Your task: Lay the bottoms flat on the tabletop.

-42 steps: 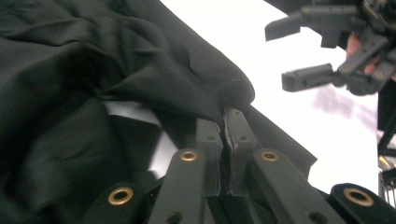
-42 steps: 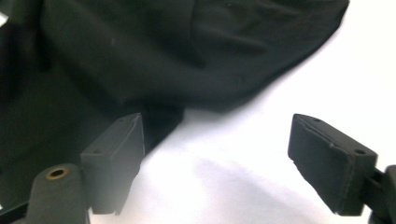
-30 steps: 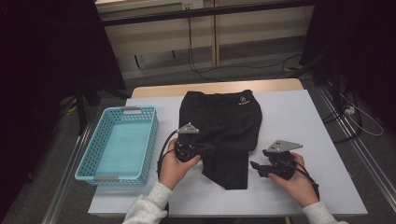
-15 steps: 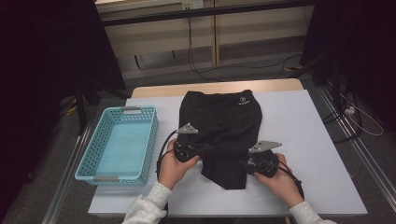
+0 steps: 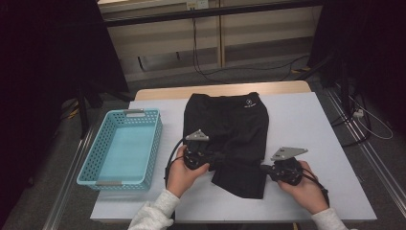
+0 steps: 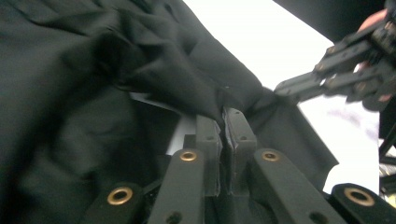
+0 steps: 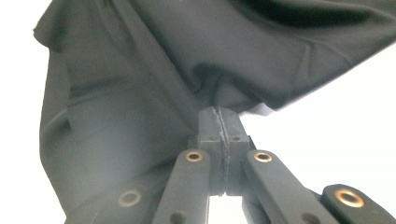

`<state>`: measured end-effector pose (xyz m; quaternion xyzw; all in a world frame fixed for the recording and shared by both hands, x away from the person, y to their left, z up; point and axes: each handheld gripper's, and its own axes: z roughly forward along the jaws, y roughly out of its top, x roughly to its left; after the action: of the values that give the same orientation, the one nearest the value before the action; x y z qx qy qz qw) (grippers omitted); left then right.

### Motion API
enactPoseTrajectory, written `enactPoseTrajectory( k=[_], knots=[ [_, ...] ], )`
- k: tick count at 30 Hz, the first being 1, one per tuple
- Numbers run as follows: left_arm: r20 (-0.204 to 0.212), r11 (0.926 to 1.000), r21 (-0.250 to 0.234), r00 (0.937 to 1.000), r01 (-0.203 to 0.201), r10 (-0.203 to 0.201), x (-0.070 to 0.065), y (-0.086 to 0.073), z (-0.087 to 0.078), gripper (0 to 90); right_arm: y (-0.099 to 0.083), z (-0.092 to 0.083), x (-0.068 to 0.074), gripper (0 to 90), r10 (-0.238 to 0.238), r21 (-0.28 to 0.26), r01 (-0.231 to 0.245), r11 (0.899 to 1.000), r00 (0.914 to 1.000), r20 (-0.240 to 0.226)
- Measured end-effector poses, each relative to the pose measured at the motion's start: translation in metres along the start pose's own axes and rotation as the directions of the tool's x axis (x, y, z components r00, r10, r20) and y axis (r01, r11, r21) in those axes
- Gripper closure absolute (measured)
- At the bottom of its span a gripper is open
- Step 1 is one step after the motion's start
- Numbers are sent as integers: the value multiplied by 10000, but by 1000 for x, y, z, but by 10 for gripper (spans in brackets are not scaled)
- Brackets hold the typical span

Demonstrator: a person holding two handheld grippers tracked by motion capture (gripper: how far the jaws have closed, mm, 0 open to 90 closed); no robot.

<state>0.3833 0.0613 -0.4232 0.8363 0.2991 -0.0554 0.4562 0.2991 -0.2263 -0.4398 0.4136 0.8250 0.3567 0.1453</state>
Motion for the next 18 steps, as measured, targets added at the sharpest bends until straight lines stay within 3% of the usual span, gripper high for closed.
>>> enactPoseTrajectory(
  k=[5,7,9,10,15,18],
  knots=[
    [76,9998,211,10000,-40,38,-5,-2,9,846,-6,-10,-8,897,-11,671,0,9977,9999,167],
    [111,9995,320,9999,-40,36,-6,-2,11,837,-8,-11,-9,880,-120,805,82,9967,9988,469],
    [119,9991,429,9999,-71,66,-6,-3,14,849,-7,-13,-8,864,-347,830,246,9962,9919,1225],
    [141,9989,455,9999,-69,63,-6,-3,14,854,-5,-13,-8,842,-428,786,327,9964,9906,1296],
    [178,9981,614,9998,-35,24,-5,-5,15,881,-2,-11,-11,711,360,18,-367,9993,9881,1497],
    [123,9978,654,9999,-75,67,-5,-6,16,885,-1,-5,-14,707,614,171,-645,9978,9879,1427]
  ],
)
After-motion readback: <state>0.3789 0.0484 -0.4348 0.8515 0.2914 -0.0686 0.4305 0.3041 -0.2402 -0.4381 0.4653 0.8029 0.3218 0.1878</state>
